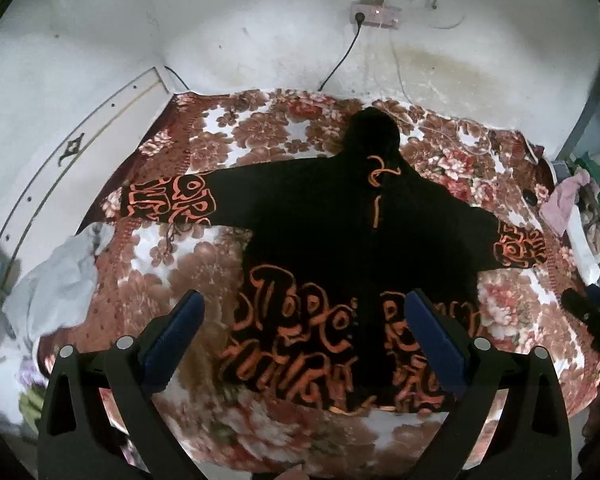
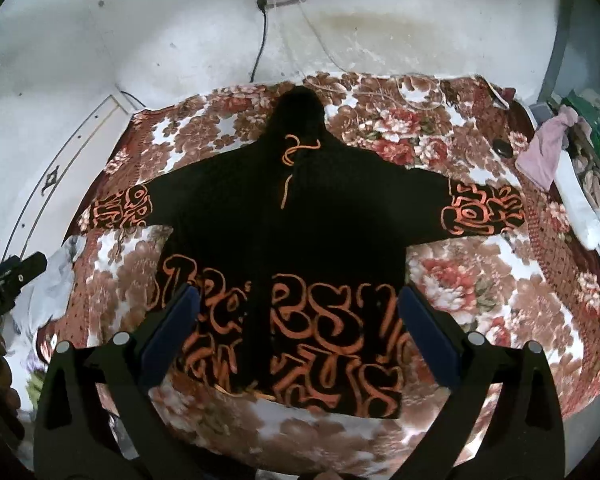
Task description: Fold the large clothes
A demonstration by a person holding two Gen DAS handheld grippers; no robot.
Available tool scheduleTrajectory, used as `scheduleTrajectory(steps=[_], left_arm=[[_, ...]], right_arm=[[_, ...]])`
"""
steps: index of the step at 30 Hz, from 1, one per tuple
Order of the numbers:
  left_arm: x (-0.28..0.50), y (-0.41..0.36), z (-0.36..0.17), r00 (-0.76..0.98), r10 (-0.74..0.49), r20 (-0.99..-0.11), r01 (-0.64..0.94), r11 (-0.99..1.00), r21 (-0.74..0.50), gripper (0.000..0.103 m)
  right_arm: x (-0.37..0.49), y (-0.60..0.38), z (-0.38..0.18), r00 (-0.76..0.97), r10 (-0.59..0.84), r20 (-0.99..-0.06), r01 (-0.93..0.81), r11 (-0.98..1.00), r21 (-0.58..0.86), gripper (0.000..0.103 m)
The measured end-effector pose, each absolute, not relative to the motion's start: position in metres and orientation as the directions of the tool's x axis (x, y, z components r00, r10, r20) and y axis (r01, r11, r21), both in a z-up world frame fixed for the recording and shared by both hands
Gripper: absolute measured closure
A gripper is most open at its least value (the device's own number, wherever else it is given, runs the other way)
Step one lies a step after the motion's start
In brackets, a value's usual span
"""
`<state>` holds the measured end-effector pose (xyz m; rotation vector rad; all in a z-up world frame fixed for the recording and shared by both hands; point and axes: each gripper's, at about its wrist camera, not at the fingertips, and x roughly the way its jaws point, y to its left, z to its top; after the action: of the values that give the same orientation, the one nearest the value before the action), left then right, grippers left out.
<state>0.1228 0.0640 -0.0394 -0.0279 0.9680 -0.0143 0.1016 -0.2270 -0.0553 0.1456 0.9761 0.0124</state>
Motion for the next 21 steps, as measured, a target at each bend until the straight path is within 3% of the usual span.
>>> scheduleTrajectory(steps=[10, 21], left_arm=[[0.207, 0.192, -0.087, 0.511, -0.119, -0.851, -0.02, 0.988, -0.15, 0.005], [0.281, 0.338, -0.162, 0.531, -0.086, -0.843, -0.199, 0.954, -0.223, 0.005]], right_arm=[[0.177, -0.107, -0.087, 0.487, 0.071, -0.871, 0.02, 0.996, 0.092, 0.005], [0.255, 0.006, -0.133, 0.492, 0.023, -0.87, -0.059, 0.998, -0.007, 0.005]])
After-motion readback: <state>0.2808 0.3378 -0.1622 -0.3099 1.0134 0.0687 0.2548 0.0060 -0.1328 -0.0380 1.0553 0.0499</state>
